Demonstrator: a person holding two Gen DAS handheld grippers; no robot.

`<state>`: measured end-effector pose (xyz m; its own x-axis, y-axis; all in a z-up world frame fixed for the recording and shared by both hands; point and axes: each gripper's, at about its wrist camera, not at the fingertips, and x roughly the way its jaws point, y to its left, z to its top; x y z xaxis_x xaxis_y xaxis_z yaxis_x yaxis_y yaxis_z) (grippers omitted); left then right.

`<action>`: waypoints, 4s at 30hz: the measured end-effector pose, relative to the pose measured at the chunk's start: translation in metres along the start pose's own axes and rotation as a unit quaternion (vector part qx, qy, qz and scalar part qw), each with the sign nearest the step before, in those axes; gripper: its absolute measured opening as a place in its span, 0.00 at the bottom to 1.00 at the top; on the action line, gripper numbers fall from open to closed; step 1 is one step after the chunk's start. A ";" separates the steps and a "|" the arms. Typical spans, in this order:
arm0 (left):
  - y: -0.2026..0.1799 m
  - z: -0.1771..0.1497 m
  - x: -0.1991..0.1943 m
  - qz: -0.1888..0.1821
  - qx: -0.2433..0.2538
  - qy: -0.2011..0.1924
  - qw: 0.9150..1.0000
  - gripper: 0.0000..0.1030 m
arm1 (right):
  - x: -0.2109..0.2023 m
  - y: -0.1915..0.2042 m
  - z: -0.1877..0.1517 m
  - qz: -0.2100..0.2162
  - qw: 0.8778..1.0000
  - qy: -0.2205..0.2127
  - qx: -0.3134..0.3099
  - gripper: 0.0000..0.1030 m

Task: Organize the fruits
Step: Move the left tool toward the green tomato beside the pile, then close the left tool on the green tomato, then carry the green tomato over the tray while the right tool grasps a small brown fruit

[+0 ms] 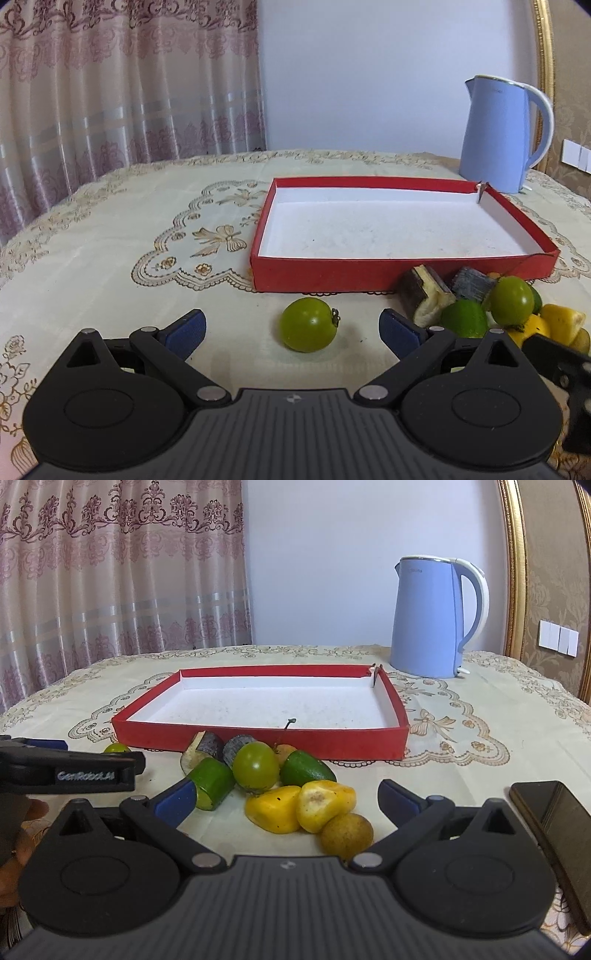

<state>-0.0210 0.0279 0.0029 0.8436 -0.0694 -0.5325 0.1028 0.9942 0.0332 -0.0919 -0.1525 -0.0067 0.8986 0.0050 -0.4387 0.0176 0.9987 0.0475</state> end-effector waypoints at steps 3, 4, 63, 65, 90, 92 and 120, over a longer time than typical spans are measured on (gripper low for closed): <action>0.002 0.001 0.004 0.006 -0.008 0.009 1.000 0.98 | 0.000 0.001 0.000 -0.001 1.000 0.000 -0.003 1.00; 0.003 0.001 0.005 0.010 -0.011 0.008 1.000 0.98 | 0.001 0.001 0.000 -0.001 1.000 0.000 -0.005 1.00; -0.002 -0.001 0.015 0.040 0.009 0.028 0.999 0.76 | 0.002 0.003 0.000 -0.007 1.000 0.004 -0.009 1.00; -0.002 -0.001 0.016 0.040 0.009 0.028 0.999 0.76 | 0.002 0.003 0.000 -0.007 1.000 0.004 -0.010 1.00; 0.015 -0.003 -0.001 0.011 -0.051 -0.020 0.998 0.32 | -0.023 -0.033 0.003 0.019 0.998 -0.006 -0.055 0.73; 0.017 -0.002 -0.001 0.013 -0.055 -0.019 0.998 0.32 | -0.017 -0.036 0.002 0.016 0.998 0.014 -0.063 0.56; 0.015 -0.005 -0.007 -0.005 -0.044 -0.036 0.998 0.32 | -0.033 -0.062 0.009 0.048 0.998 0.008 -0.027 0.28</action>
<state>-0.0284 0.0436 0.0031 0.8791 -0.0825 -0.4694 0.0681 0.9965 -0.0476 -0.1184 -0.2146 0.0130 0.8880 0.1019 -0.4484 -0.0930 0.9948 0.0420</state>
